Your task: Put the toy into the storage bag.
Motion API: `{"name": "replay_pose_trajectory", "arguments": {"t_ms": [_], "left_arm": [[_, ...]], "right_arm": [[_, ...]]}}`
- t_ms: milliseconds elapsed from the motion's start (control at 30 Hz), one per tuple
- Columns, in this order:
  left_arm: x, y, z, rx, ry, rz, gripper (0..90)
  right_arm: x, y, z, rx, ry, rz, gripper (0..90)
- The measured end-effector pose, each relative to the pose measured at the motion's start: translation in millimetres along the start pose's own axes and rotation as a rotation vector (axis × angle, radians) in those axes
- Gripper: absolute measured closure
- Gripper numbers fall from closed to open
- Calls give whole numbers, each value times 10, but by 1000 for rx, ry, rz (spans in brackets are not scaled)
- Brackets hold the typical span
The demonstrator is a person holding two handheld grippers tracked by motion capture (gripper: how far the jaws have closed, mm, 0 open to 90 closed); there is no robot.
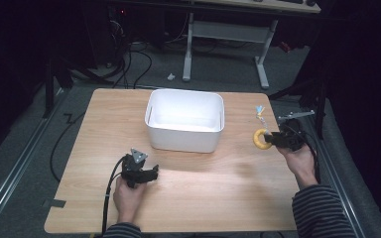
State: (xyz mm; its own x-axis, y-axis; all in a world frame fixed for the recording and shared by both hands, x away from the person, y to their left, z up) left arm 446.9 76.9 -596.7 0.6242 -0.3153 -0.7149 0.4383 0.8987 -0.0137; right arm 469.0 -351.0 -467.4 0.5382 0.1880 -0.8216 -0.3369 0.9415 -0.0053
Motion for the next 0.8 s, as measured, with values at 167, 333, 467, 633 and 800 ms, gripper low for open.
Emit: {"name": "replay_pose_trajectory", "arguments": {"t_ms": [167, 333, 467, 633, 800], "left_arm": [[0, 0, 0, 0, 0, 0, 220], [1, 0, 1, 0, -1, 1, 220], [1, 0, 2, -1, 1, 0, 220], [1, 1, 2, -1, 1, 0, 221], [2, 2, 2, -2, 0, 1, 222]], "right_arm": [[-118, 47, 32, -8, -18, 5, 675], [-243, 141, 148, -35, -34, 7, 675], [-321, 246, 329, -55, -59, 24, 675], [-374, 400, 551, -79, -73, 62, 675], [-386, 566, 681, -127, -78, 55, 675]]}}
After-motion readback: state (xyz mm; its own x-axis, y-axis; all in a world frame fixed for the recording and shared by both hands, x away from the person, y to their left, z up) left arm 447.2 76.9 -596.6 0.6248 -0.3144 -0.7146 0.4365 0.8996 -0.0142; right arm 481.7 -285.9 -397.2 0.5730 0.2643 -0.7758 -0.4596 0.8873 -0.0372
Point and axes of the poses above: each handheld gripper's, and its own axes: x roughly forward along the jaws, z roughly out of its top, y roughly to its left, the point moved 9 cm from there along x, roughly forward along the jaws, and after that the axes turned 3 degrees about y, right-handed, at the moved point
